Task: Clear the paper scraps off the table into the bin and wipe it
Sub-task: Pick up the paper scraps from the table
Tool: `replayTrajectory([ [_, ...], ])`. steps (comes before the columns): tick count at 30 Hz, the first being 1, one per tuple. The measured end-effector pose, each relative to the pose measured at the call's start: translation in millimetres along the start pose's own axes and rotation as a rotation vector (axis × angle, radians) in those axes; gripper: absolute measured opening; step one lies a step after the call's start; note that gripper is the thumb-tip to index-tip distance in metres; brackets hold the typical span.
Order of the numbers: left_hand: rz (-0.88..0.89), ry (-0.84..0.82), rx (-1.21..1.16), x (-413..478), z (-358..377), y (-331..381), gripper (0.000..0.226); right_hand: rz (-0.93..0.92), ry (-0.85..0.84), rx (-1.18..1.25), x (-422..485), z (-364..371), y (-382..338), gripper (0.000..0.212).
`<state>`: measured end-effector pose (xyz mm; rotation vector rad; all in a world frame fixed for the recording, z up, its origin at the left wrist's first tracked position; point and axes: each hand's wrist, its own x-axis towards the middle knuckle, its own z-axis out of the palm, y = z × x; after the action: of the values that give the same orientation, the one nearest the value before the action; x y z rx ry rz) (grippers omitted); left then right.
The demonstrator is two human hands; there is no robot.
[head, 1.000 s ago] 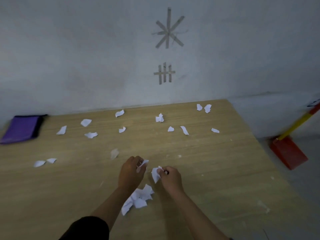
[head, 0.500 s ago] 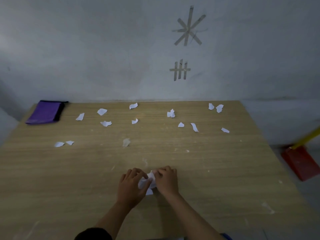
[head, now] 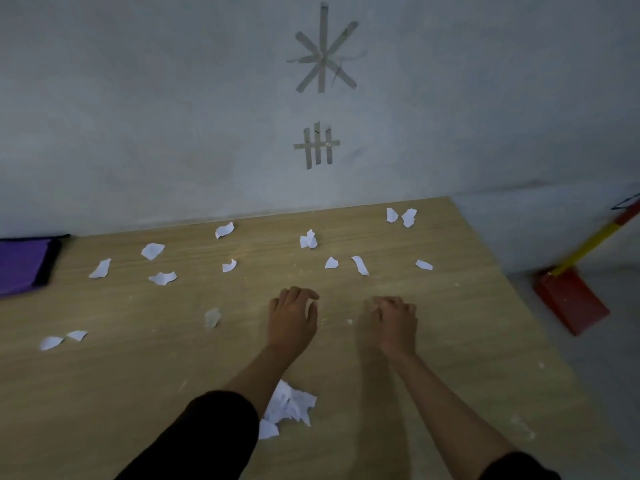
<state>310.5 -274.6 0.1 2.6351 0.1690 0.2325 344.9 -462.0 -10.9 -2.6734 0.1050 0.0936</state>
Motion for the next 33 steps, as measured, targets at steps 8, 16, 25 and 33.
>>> replayTrajectory([
  [8, -0.003, -0.283, -0.042, 90, 37, 21, 0.041, 0.127, 0.024, 0.136, 110, -15, 39, 0.044],
  [16, -0.01, -0.387, -0.115, 126, 59, 8, 0.05, 0.089, 0.084, -0.002, 135, -6, 53, 0.03],
  [25, 0.056, -0.332, -0.112, 139, 66, -3, 0.032, -0.091, -0.036, 0.263, 144, 7, -16, 0.019],
  [33, -0.031, -0.002, -0.022, 151, 67, -8, 0.012, 0.054, -0.266, 0.07, 144, 26, -52, 0.028],
])
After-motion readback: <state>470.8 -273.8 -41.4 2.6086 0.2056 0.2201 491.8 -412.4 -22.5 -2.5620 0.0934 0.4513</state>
